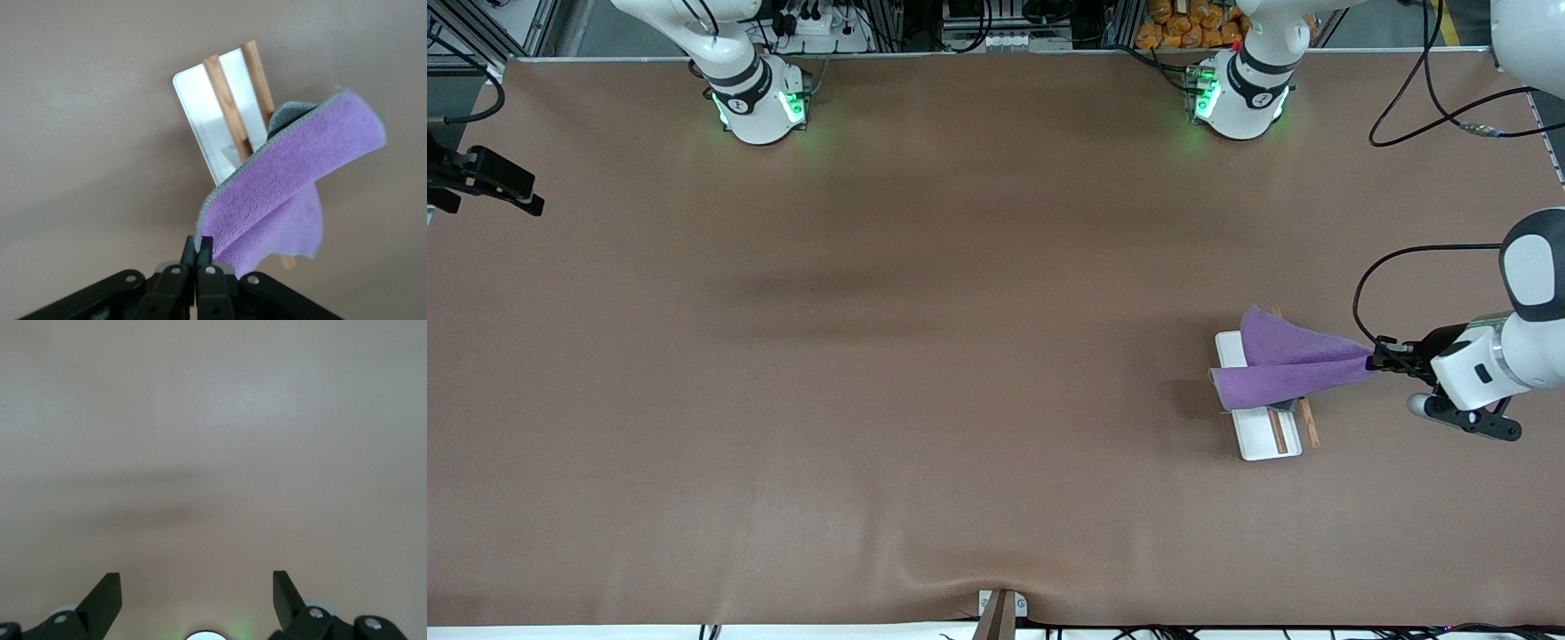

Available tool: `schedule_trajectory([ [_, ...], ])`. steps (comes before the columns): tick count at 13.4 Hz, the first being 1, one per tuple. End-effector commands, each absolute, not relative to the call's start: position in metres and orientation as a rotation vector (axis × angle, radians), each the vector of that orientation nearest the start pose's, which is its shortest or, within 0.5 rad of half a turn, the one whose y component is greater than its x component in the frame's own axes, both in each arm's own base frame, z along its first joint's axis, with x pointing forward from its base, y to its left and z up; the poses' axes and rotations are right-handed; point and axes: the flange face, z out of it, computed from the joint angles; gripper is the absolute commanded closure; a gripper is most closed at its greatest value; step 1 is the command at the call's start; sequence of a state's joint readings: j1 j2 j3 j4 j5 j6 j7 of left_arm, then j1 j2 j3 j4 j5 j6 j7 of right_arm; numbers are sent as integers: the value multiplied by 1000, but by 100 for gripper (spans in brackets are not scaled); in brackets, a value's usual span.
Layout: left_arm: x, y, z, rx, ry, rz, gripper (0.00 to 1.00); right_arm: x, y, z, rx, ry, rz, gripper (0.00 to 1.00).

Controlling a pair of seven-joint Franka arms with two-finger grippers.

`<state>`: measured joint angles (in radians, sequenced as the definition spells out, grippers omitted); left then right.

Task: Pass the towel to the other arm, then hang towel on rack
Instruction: 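Drape the towel over the wooden rods with the left gripper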

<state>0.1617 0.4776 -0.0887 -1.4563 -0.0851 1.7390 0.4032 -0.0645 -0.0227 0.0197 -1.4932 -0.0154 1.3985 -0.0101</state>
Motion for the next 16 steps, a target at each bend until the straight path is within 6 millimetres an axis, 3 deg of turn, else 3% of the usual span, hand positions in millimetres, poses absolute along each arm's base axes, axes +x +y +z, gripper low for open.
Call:
schedule_trajectory([
  [1, 671, 72, 390, -3263, 535, 270, 100, 517, -29, 662, -3088, 100, 133, 0],
  [6, 670, 101, 356, -3377, 422, 306, 100, 517, -38, 663, -3089, 125, 121, 0],
  [7, 671, 101, 353, -3388, 414, 304, 93, 518, -37, 669, -3100, 106, 102, 0],
  [10, 673, 104, 337, -3416, 387, 305, 52, 519, -39, 675, -3101, 110, 88, 0],
  [13, 673, 106, 336, -3421, 378, 306, 28, 519, -39, 675, -3101, 107, 88, 0],
  [14, 672, 107, 336, -3421, 375, 306, 3, 520, -39, 674, -3101, 107, 90, 0],
  [16, 672, 112, 342, -3420, 364, 289, 0, 520, -40, 674, -3101, 110, 83, 0],
])
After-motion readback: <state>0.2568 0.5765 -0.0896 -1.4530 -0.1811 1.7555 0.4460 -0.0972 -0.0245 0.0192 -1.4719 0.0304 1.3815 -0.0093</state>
